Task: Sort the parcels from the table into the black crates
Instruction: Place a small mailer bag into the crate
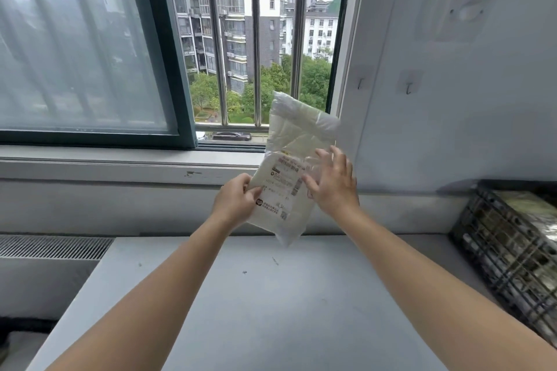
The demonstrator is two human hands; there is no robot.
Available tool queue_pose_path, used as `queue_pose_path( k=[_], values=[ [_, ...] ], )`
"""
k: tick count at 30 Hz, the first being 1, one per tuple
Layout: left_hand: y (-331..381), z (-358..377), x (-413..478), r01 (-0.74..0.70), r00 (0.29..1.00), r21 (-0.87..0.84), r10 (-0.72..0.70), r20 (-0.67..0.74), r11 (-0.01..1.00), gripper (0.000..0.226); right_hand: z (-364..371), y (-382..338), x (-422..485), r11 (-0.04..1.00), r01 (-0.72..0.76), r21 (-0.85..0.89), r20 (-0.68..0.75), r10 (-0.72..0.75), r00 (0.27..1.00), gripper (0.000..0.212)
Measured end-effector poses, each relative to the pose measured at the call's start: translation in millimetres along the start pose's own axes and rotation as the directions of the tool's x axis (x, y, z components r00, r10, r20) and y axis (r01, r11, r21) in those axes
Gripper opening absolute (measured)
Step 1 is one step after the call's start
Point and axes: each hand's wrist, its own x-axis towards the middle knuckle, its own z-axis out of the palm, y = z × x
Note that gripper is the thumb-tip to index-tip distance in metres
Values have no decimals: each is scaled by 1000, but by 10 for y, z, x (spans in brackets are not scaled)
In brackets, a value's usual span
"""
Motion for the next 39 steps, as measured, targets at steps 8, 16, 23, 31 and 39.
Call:
queue_pose_path(
  k=[8,16,23,31,39],
  values=[
    [122,121,-190,76,996,-482,-46,72,873,28,-87,-89,-24,785,-37,618,-63,96,993,57],
    [337,-39,-342,-152,988,-573,123,-90,805,96,-316,-197,-145,692,96,715,-124,-10,992,48],
    [515,-143,-555,-230,970,-619,227,-85,751,95,-562,-276,-313,642,99,760,-150,25,988,47],
    [639,-223,-753,-290,952,-626,284,-113,724,94,-759,-289,-483,673,184,716,-159,-100,982,68],
    [755,-282,-917,-309,949,-651,268,-165,693,93,-940,-326,-574,643,239,728,-130,-213,968,84]
  ],
)
